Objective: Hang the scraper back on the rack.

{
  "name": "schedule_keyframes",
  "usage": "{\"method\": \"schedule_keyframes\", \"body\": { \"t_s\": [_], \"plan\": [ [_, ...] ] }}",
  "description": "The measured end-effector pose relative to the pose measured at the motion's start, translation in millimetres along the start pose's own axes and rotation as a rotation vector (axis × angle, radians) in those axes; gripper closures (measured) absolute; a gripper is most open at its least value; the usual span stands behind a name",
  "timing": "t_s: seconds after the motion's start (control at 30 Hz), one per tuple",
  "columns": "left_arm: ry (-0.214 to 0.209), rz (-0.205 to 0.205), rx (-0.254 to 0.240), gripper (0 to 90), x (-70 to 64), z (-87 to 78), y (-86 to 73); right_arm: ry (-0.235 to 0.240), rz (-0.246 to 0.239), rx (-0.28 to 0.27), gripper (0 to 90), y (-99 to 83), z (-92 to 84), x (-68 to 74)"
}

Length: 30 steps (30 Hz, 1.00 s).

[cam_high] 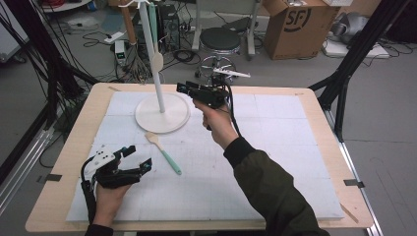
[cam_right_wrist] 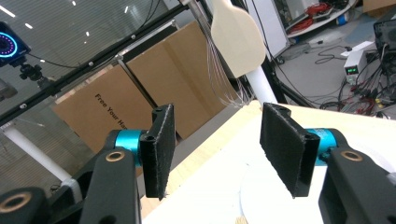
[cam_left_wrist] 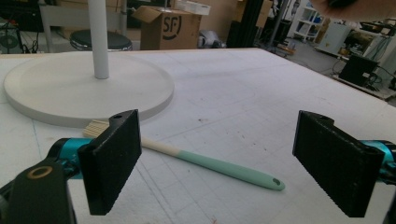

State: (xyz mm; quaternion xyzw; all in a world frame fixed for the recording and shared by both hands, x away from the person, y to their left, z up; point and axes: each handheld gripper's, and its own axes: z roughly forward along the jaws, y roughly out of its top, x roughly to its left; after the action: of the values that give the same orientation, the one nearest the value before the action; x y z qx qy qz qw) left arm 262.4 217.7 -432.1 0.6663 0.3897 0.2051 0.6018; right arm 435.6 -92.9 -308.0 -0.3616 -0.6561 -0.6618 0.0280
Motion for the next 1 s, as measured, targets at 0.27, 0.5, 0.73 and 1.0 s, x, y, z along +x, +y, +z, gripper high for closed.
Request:
{"method": "schedule_keyframes", "body": {
  "t_s": [0.27,0.5,0.73,1.0],
  "plan": [
    [0.001,-0.001,-0.003,16.2,0.0,-0.1,0.1,0.000,0.013,0.033,45.3,-12.8,2.8,-4.4],
    [0.000,-0.004,0.001,16.1,0.7,0.4,-0.6,0.017,0.002,0.011,48.6,-9.9,2.5,-3.7],
    [-0.003,-0.001,0.002,16.2,0.4,0.7,-0.4,0.029,-0.002,-0.030,49.9,0.3,1.9,-2.4],
    [-0.003,-0.001,0.000,16.1,0.6,-0.3,-0.3,0.041,-0.024,-0.063,49.6,18.7,4.1,6.8]
  ]
}}
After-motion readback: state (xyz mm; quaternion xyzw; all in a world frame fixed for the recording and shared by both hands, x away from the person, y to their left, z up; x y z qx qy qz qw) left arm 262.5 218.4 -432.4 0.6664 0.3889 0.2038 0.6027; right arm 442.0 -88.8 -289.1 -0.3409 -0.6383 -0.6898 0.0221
